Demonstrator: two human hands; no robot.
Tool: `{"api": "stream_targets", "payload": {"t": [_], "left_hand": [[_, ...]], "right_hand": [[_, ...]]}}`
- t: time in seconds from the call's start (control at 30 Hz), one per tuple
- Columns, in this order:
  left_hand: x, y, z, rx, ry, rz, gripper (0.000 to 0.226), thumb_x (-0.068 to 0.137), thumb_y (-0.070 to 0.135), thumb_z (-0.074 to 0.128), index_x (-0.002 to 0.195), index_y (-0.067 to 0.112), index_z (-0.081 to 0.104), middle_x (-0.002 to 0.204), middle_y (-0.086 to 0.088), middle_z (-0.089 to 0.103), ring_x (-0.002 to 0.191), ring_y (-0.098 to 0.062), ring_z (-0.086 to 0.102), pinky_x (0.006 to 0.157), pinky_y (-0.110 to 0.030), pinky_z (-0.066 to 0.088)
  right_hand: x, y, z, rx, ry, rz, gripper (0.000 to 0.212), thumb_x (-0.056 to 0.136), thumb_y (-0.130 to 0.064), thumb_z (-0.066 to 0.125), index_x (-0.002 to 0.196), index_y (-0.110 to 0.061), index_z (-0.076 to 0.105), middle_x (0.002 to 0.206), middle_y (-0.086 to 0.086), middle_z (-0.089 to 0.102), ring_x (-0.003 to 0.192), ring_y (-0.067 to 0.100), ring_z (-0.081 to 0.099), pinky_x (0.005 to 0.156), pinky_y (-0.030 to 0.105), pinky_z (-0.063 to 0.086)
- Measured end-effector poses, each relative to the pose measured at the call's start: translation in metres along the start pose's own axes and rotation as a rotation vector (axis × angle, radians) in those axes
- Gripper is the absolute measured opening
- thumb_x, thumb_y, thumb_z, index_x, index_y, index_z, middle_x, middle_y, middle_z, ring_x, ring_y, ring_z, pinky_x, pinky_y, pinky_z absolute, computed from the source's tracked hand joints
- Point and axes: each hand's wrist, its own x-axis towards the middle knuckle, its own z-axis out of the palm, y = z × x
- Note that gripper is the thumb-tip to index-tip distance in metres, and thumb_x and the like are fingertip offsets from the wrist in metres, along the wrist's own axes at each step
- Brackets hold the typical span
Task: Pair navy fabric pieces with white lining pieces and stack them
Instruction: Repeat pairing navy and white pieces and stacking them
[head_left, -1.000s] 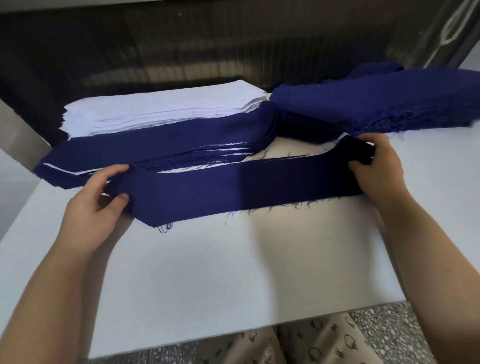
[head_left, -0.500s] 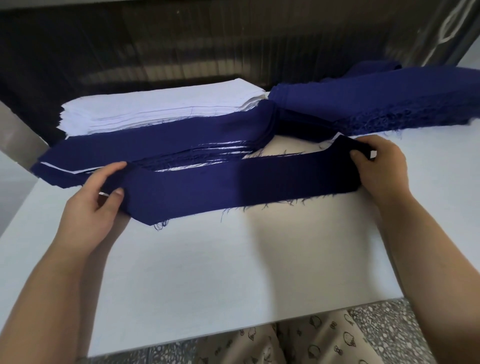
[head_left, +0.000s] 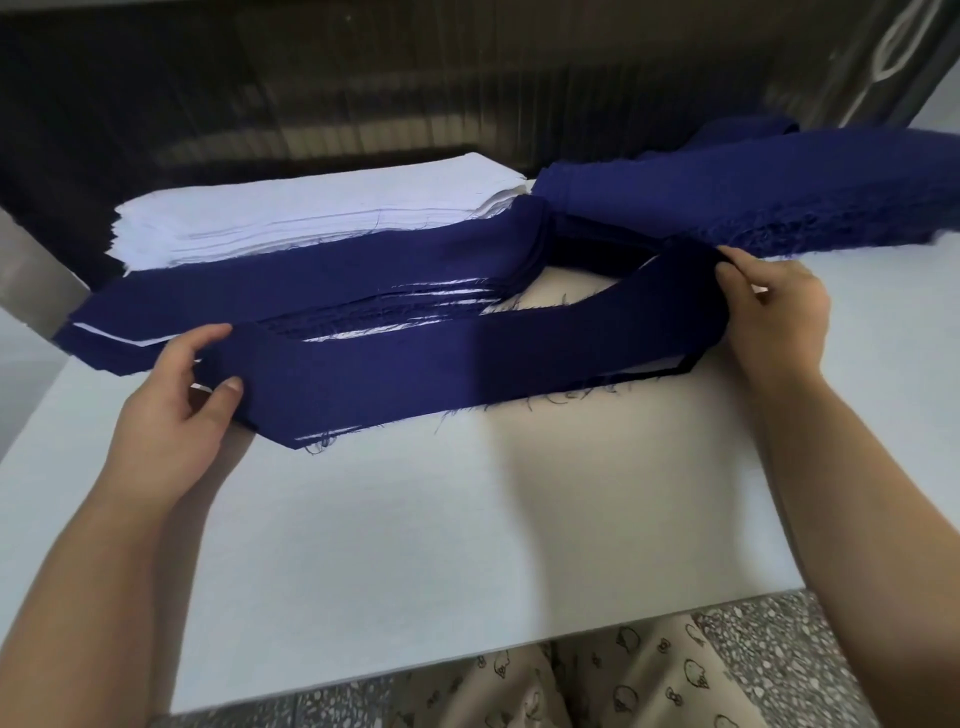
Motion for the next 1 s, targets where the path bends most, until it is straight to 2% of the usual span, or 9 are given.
{"api": "stream_targets", "payload": {"t": [0.13, 0.23, 0.4, 0.47, 0.57, 0.67, 0.8, 0.93, 1.0], "left_hand": [[0.000, -0.001, -0.001, 0.020, 0.002, 0.012, 0.057, 0.094, 0.015, 0.055, 0.113, 0.067, 0.039, 0.115, 0.008, 0.057, 0.084, -0.020, 0.062, 0.087, -0.049, 0.050], [-0.001, 0.001, -0.001, 0.024, 0.001, 0.009, 0.057, 0.094, 0.015, 0.056, 0.112, 0.066, 0.040, 0.115, 0.009, 0.057, 0.085, -0.023, 0.063, 0.087, -0.050, 0.050], [-0.002, 0.005, -0.002, 0.000, 0.002, 0.000, 0.058, 0.093, 0.014, 0.058, 0.110, 0.067, 0.040, 0.115, 0.004, 0.058, 0.088, -0.027, 0.062, 0.089, -0.051, 0.049], [-0.002, 0.006, -0.002, -0.021, -0.002, 0.006, 0.055, 0.091, 0.019, 0.062, 0.110, 0.066, 0.040, 0.102, 0.003, 0.061, 0.085, -0.024, 0.061, 0.083, -0.045, 0.050], [-0.004, 0.006, -0.002, -0.040, -0.016, 0.033, 0.047, 0.084, 0.035, 0.069, 0.113, 0.064, 0.045, 0.071, 0.003, 0.061, 0.073, -0.013, 0.058, 0.071, -0.020, 0.045], [-0.003, 0.004, -0.003, -0.032, -0.024, 0.014, 0.046, 0.075, 0.047, 0.061, 0.116, 0.063, 0.047, 0.062, -0.003, 0.063, 0.072, -0.018, 0.059, 0.062, -0.007, 0.039], [-0.002, -0.004, -0.004, -0.019, -0.012, 0.022, 0.054, 0.076, 0.043, 0.055, 0.126, 0.062, 0.044, 0.068, -0.004, 0.067, 0.079, -0.026, 0.061, 0.073, -0.025, 0.045], [-0.001, -0.006, -0.004, -0.009, 0.008, 0.055, 0.053, 0.082, 0.034, 0.053, 0.126, 0.062, 0.044, 0.069, -0.008, 0.059, 0.077, -0.029, 0.057, 0.079, -0.032, 0.047], [0.000, -0.007, -0.004, -0.001, 0.006, 0.069, 0.053, 0.091, 0.019, 0.056, 0.124, 0.059, 0.047, 0.072, -0.012, 0.058, 0.078, -0.027, 0.057, 0.082, -0.031, 0.047]], "right_hand": [[0.002, 0.002, 0.002, -0.026, 0.003, 0.019, 0.029, 0.094, -0.029, 0.054, 0.120, -0.024, 0.064, 0.118, 0.005, 0.063, 0.103, 0.021, 0.058, 0.093, 0.026, 0.040], [0.001, 0.003, 0.003, -0.084, -0.069, 0.022, 0.027, 0.093, -0.029, 0.054, 0.118, -0.024, 0.066, 0.114, 0.005, 0.066, 0.103, 0.026, 0.059, 0.100, 0.039, 0.040], [0.002, 0.005, 0.005, -0.364, -0.173, 0.009, 0.029, 0.094, -0.032, 0.050, 0.118, -0.026, 0.065, 0.109, 0.015, 0.062, 0.106, 0.039, 0.048, 0.089, 0.040, 0.032], [0.003, 0.005, 0.005, -0.458, -0.179, 0.044, 0.037, 0.092, -0.036, 0.052, 0.126, -0.024, 0.057, 0.119, 0.017, 0.055, 0.113, 0.041, 0.040, 0.093, 0.043, 0.030], [0.003, 0.004, 0.006, -0.509, -0.198, 0.079, 0.052, 0.089, -0.041, 0.055, 0.136, -0.023, 0.045, 0.131, 0.015, 0.049, 0.122, 0.039, 0.034, 0.098, 0.045, 0.027], [0.002, 0.003, 0.005, -0.468, -0.218, 0.070, 0.056, 0.088, -0.038, 0.056, 0.139, -0.023, 0.040, 0.128, 0.011, 0.054, 0.121, 0.037, 0.036, 0.098, 0.045, 0.026], [-0.003, -0.001, 0.003, -0.352, -0.249, -0.019, 0.060, 0.088, -0.022, 0.057, 0.140, -0.032, 0.031, 0.110, 0.007, 0.058, 0.111, 0.035, 0.044, 0.096, 0.046, 0.027], [-0.006, -0.003, 0.002, -0.293, -0.265, -0.092, 0.064, 0.086, -0.010, 0.055, 0.141, -0.032, 0.031, 0.101, 0.003, 0.048, 0.101, 0.030, 0.049, 0.096, 0.048, 0.032], [-0.006, -0.003, 0.003, -0.202, -0.262, -0.103, 0.066, 0.085, -0.004, 0.055, 0.141, -0.030, 0.032, 0.103, 0.004, 0.045, 0.095, 0.022, 0.047, 0.094, 0.044, 0.039]]}}
